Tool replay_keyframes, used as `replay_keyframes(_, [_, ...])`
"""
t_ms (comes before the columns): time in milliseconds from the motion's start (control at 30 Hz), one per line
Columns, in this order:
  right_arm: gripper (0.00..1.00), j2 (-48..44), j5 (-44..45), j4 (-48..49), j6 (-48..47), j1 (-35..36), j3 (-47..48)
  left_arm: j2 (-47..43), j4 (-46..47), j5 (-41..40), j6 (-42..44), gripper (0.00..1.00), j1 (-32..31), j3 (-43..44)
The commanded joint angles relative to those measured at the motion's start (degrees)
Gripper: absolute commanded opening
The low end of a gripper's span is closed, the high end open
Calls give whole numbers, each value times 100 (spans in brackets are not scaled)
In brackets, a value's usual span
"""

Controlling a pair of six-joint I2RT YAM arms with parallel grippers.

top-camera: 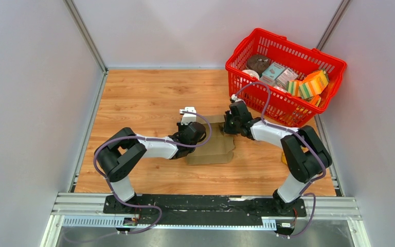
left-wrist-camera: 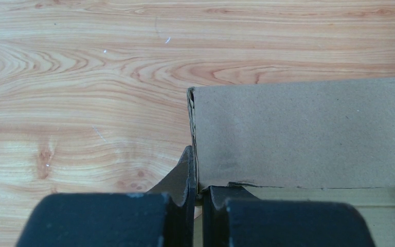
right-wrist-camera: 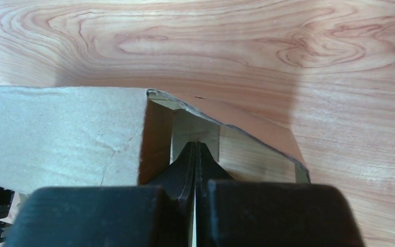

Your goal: Fold the paper box

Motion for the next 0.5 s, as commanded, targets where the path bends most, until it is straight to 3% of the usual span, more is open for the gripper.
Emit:
replay_keyframes(0, [0,107,-259,247,175,39,68,47,-42,-64,-44,0,-2,155])
replay_keyframes(233, [0,-779,49,-412,96,47,-186,-5,-50,-73,-96,0,-2,111])
replay_keyframes(467, [0,-1063,461,-527,122,267,-844,-32,-50,-64,-123,0,-2,85])
